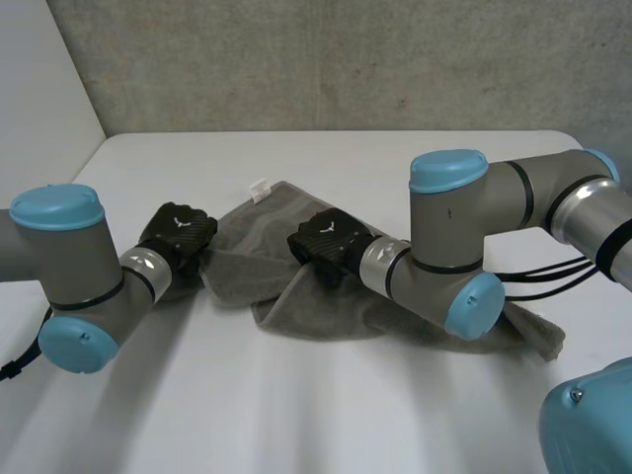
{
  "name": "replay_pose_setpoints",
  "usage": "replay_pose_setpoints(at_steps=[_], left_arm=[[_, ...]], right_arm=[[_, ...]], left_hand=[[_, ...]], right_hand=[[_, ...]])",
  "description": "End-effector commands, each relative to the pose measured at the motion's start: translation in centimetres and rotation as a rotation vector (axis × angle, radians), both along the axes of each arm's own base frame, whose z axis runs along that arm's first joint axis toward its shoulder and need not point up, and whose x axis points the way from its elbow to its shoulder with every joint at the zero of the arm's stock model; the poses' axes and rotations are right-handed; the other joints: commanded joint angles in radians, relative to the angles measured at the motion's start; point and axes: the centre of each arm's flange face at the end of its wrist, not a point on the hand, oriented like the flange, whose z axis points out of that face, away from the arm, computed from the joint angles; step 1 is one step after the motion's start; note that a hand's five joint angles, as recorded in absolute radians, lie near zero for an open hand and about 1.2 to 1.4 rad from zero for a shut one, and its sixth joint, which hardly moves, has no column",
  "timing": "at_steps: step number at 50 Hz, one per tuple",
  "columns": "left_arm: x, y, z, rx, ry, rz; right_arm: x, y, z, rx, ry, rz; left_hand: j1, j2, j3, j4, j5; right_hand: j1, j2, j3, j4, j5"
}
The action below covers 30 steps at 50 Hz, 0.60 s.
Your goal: Fold the towel.
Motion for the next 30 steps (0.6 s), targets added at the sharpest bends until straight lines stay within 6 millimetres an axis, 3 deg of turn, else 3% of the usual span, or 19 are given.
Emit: replay_pose_setpoints(at_steps=[1, 5, 7, 8, 10, 11, 13, 14, 16, 17, 19, 20, 22, 26, 28, 30], left_arm=[[0.0, -0.1, 0.1, -0.005, 0.003, -0.003], [-0.2, -0.5, 0.5, -0.025, 0.006, -0.005], [-0.6, -1.8, 2.4, -0.092, 0.026, 0.0], [-0.6, -1.9, 2.4, -0.092, 0.026, 0.0], [-1.2, -3.7, 6.4, -0.215, 0.07, 0.001], [-1.2, -3.7, 6.4, -0.216, 0.07, 0.001], [-2.3, -5.1, 12.5, -0.388, 0.148, -0.003], [-2.4, -5.1, 12.6, -0.389, 0.149, -0.003], [-2.8, -5.4, 19.3, -0.546, 0.297, 0.015], [-2.8, -5.4, 19.3, -0.546, 0.297, 0.015], [-2.3, -4.7, 25.9, -0.673, 0.487, 0.03], [-2.3, -4.7, 25.9, -0.673, 0.488, 0.03], [-1.7, -3.8, 30.1, -0.755, 0.631, 0.026], [-1.6, -3.2, 31.6, -0.781, 0.667, 0.005], [-1.6, -3.0, 31.5, -0.772, 0.66, 0.003], [-1.8, -3.3, 29.5, -0.69, 0.629, 0.018]], right_arm=[[-0.5, -0.4, 0.3, -0.023, 0.03, 0.012], [-0.6, -0.7, 0.4, -0.067, 0.049, 0.023], [-0.3, -1.5, 1.8, -0.157, 0.048, 0.024], [-0.3, -1.5, 1.8, -0.157, 0.048, 0.024], [0.4, -3.0, 5.9, -0.341, -0.002, 0.006], [0.4, -3.0, 5.9, -0.342, -0.003, 0.006], [-0.2, -5.8, 13.4, -0.606, -0.126, -0.116], [-0.2, -5.8, 13.5, -0.607, -0.127, -0.117], [-2.6, -7.9, 21.8, -0.852, -0.304, -0.267], [-2.6, -7.9, 21.8, -0.853, -0.305, -0.268], [-5.3, -8.3, 27.8, -0.982, -0.473, -0.352], [-5.3, -8.3, 27.9, -0.982, -0.474, -0.352], [-7.3, -7.9, 31.4, -1.001, -0.601, -0.371], [-8.6, -7.8, 32.2, -0.951, -0.621, -0.37], [-8.7, -7.8, 31.6, -0.907, -0.585, -0.353], [-8.2, -7.6, 28.9, -0.791, -0.467, -0.292]], left_hand=[[0.132, 0.075, 0.075, 0.049, 0.102], [0.132, 0.075, 0.075, 0.049, 0.102], [0.132, 0.075, 0.075, 0.049, 0.102], [0.132, 0.075, 0.075, 0.049, 0.102], [0.132, 0.075, 0.075, 0.049, 0.102], [0.132, 0.075, 0.075, 0.049, 0.102], [0.132, 0.075, 0.075, 0.049, 0.102], [0.132, 0.075, 0.075, 0.049, 0.102], [0.132, 0.075, 0.075, 0.049, 0.102], [0.132, 0.075, 0.075, 0.049, 0.102], [0.132, 0.075, 0.075, 0.049, 0.102], [0.132, 0.075, 0.075, 0.049, 0.102], [0.132, 0.075, 0.075, 0.049, 0.102], [0.132, 0.075, 0.075, 0.049, 0.102], [0.132, 0.075, 0.075, 0.049, 0.102], [0.132, 0.075, 0.075, 0.049, 0.102]], right_hand=[[0.148, 0.178, 0.17, 0.167, 0.153], [0.148, 0.178, 0.17, 0.167, 0.153], [0.148, 0.178, 0.17, 0.167, 0.153], [0.148, 0.178, 0.17, 0.167, 0.153], [0.148, 0.178, 0.17, 0.167, 0.153], [0.148, 0.178, 0.17, 0.167, 0.153], [0.148, 0.178, 0.17, 0.167, 0.153], [0.148, 0.178, 0.17, 0.167, 0.153], [0.148, 0.178, 0.17, 0.167, 0.153], [0.148, 0.178, 0.17, 0.167, 0.153], [0.148, 0.178, 0.17, 0.167, 0.153], [0.148, 0.178, 0.17, 0.167, 0.153], [0.148, 0.178, 0.17, 0.167, 0.153], [0.148, 0.178, 0.17, 0.167, 0.153], [0.148, 0.178, 0.17, 0.167, 0.153], [0.148, 0.178, 0.17, 0.167, 0.153]])
